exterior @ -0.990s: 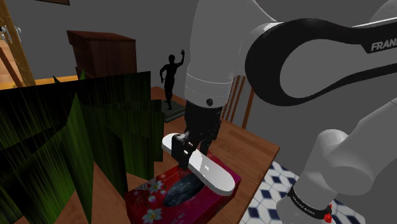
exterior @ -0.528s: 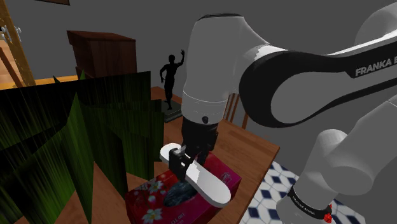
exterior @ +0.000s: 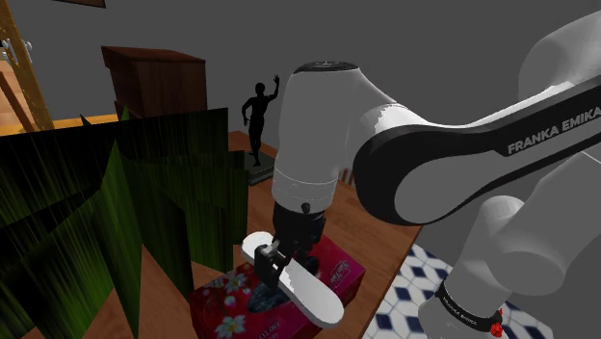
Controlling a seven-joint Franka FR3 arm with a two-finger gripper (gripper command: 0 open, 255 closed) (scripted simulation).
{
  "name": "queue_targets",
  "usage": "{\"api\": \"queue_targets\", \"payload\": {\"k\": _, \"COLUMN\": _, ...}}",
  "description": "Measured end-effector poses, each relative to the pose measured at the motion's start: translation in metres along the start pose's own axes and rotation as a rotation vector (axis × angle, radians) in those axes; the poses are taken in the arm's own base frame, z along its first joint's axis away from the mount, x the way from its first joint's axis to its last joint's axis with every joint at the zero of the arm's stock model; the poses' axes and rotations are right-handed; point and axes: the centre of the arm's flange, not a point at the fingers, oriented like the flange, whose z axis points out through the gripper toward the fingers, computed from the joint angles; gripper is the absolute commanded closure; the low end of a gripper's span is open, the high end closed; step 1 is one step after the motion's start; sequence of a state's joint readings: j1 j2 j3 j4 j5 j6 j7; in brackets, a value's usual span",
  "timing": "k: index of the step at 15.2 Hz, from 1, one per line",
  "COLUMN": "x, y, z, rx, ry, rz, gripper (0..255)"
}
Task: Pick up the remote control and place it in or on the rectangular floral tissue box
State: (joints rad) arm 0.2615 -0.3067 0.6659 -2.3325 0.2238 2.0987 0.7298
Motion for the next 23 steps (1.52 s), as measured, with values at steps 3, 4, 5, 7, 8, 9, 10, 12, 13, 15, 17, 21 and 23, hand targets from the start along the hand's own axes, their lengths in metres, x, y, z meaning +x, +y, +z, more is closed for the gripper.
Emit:
{"api": "queue_targets", "payload": {"k": 3, "x": 0.000, "y": 0.000, "z": 0.001, "rx": 0.000, "ry": 0.000, "rz": 0.000, "gripper": 255}}
{"api": "queue_targets", "payload": {"k": 4, "x": 0.000, "y": 0.000, "z": 0.001, "rx": 0.000, "ry": 0.000, "rz": 0.000, "gripper": 255}}
{"api": "queue_targets", "payload": {"k": 5, "x": 0.000, "y": 0.000, "z": 0.001, "rx": 0.000, "ry": 0.000, "rz": 0.000, "gripper": 255}}
{"api": "queue_targets", "payload": {"k": 7, "x": 0.000, "y": 0.000, "z": 0.001, "rx": 0.000, "ry": 0.000, "rz": 0.000, "gripper": 0}}
{"api": "queue_targets", "payload": {"k": 8, "x": 0.000, "y": 0.000, "z": 0.001, "rx": 0.000, "ry": 0.001, "rz": 0.000, "gripper": 0}}
{"api": "queue_targets", "payload": {"k": 9, "x": 0.000, "y": 0.000, "z": 0.001, "rx": 0.000, "ry": 0.001, "rz": 0.000, "gripper": 0}}
{"api": "queue_targets", "payload": {"k": 10, "x": 0.000, "y": 0.000, "z": 0.001, "rx": 0.000, "ry": 0.001, "rz": 0.000, "gripper": 0}}
{"api": "queue_targets", "payload": {"k": 12, "x": 0.000, "y": 0.000, "z": 0.001, "rx": 0.000, "ry": 0.001, "rz": 0.000, "gripper": 0}}
{"api": "queue_targets", "payload": {"k": 13, "x": 0.000, "y": 0.000, "z": -0.006, "rx": 0.002, "ry": 0.003, "rz": 0.000, "gripper": 0}}
{"api": "queue_targets", "payload": {"k": 15, "x": 0.000, "y": 0.000, "z": -0.026, "rx": 0.001, "ry": 0.002, "rz": 0.000, "gripper": 0}}
{"api": "queue_targets", "payload": {"k": 17, "x": 0.001, "y": -0.001, "z": -0.044, "rx": 0.001, "ry": 0.002, "rz": 0.000, "gripper": 0}}
{"api": "queue_targets", "payload": {"k": 21, "x": 0.000, "y": 0.000, "z": -0.048, "rx": 0.001, "ry": 0.001, "rz": 0.000, "gripper": 0}}
{"api": "queue_targets", "payload": {"k": 23, "x": 0.000, "y": 0.000, "z": -0.049, "rx": 0.001, "ry": 0.001, "rz": 0.000, "gripper": 0}}
